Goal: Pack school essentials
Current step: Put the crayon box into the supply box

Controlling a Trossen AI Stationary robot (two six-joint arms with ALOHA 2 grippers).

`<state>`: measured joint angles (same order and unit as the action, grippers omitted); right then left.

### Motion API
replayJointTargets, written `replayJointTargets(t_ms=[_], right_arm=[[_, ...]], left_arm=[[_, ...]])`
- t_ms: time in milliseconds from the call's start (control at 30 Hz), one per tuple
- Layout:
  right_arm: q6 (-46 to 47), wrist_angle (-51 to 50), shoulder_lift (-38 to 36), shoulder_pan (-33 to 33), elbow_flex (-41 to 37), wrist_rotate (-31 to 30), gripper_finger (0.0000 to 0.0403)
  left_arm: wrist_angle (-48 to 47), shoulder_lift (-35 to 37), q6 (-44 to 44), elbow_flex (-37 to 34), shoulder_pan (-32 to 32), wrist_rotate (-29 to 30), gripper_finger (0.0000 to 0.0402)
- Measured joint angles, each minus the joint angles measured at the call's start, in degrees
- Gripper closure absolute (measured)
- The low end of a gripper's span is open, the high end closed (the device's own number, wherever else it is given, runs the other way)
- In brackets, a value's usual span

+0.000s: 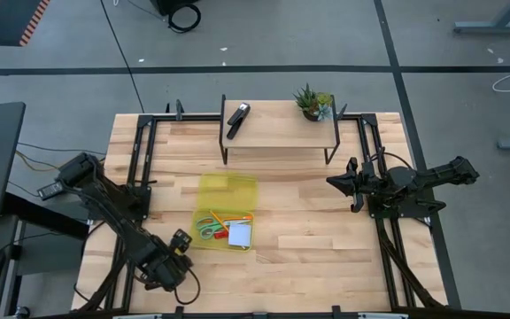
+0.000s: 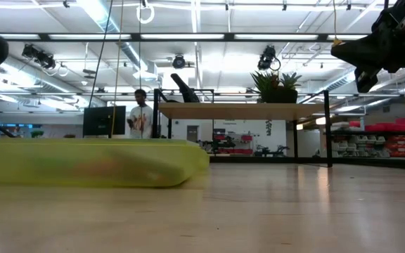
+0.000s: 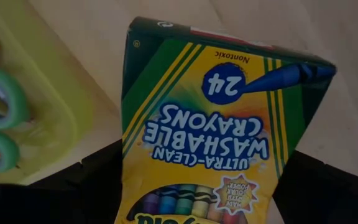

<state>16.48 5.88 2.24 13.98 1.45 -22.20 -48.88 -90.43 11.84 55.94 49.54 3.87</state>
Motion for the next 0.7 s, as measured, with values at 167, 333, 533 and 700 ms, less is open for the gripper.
replayJointTargets(t_ms=[167, 333, 533, 700], right_arm=[[0.00, 0.00, 0.00, 0.00, 0.00, 0.00, 0.0395], [-0.01, 0.01, 0.00, 0.01, 0.00, 0.00, 0.0395], [-0.01, 0.01, -0.02, 0.01, 0.00, 0.00, 0.0395], [-0.01, -0.01, -0.02, 0.00, 0.00, 0.00, 0.0395]], left_arm=[[-0.13, 1.92, 2.72, 0.00, -0.53, 0.76, 0.0063], [-0.84, 3.70, 5.62, 0.02, -2.21, 1.03, 0.0063], [-0.98, 6.10, 7.67, 0.02, -4.51, 1.04, 0.0063], [-1.05, 8.13, 9.14, 0.02, -6.05, 1.04, 0.0063]])
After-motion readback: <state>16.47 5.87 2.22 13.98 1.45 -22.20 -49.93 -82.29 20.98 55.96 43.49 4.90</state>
